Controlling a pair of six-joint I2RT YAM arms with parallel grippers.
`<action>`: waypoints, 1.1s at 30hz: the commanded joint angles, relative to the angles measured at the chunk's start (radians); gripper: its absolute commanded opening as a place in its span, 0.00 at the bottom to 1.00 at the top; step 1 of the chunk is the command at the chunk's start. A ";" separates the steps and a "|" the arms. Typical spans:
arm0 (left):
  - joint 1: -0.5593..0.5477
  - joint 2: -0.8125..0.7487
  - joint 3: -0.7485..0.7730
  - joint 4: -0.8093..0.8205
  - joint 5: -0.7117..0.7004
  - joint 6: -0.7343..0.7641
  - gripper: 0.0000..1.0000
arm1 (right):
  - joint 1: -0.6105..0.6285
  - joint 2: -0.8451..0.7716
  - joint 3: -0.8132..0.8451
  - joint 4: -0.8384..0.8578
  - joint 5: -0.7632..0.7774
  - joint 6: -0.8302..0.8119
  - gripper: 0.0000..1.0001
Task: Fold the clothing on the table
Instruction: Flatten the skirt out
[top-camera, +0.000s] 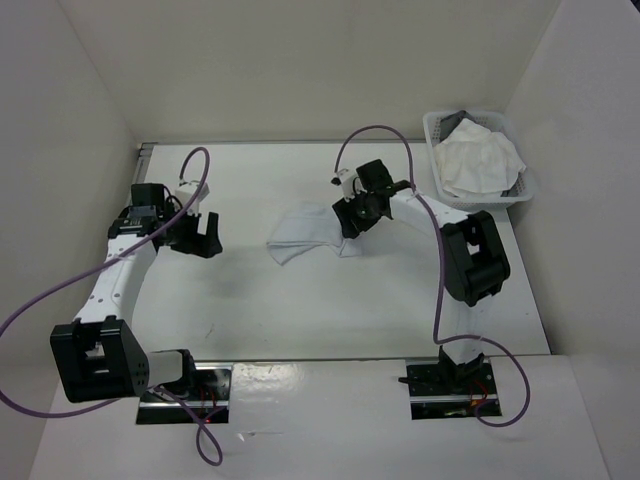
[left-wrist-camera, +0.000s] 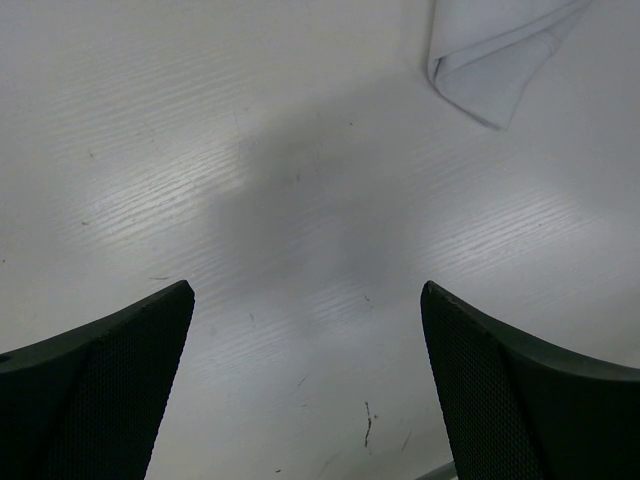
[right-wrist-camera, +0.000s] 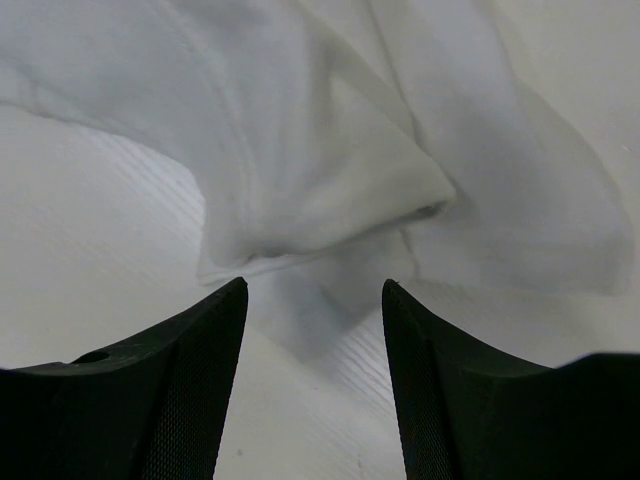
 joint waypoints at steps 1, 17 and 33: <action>0.011 -0.031 -0.005 -0.003 0.047 0.027 1.00 | 0.006 -0.036 0.059 -0.017 -0.151 0.017 0.61; 0.011 -0.011 -0.014 -0.003 0.067 0.027 1.00 | 0.006 0.032 0.012 0.008 -0.225 0.008 0.61; 0.011 0.028 -0.005 -0.003 0.067 0.037 1.00 | 0.006 0.157 0.145 -0.012 -0.326 0.008 0.48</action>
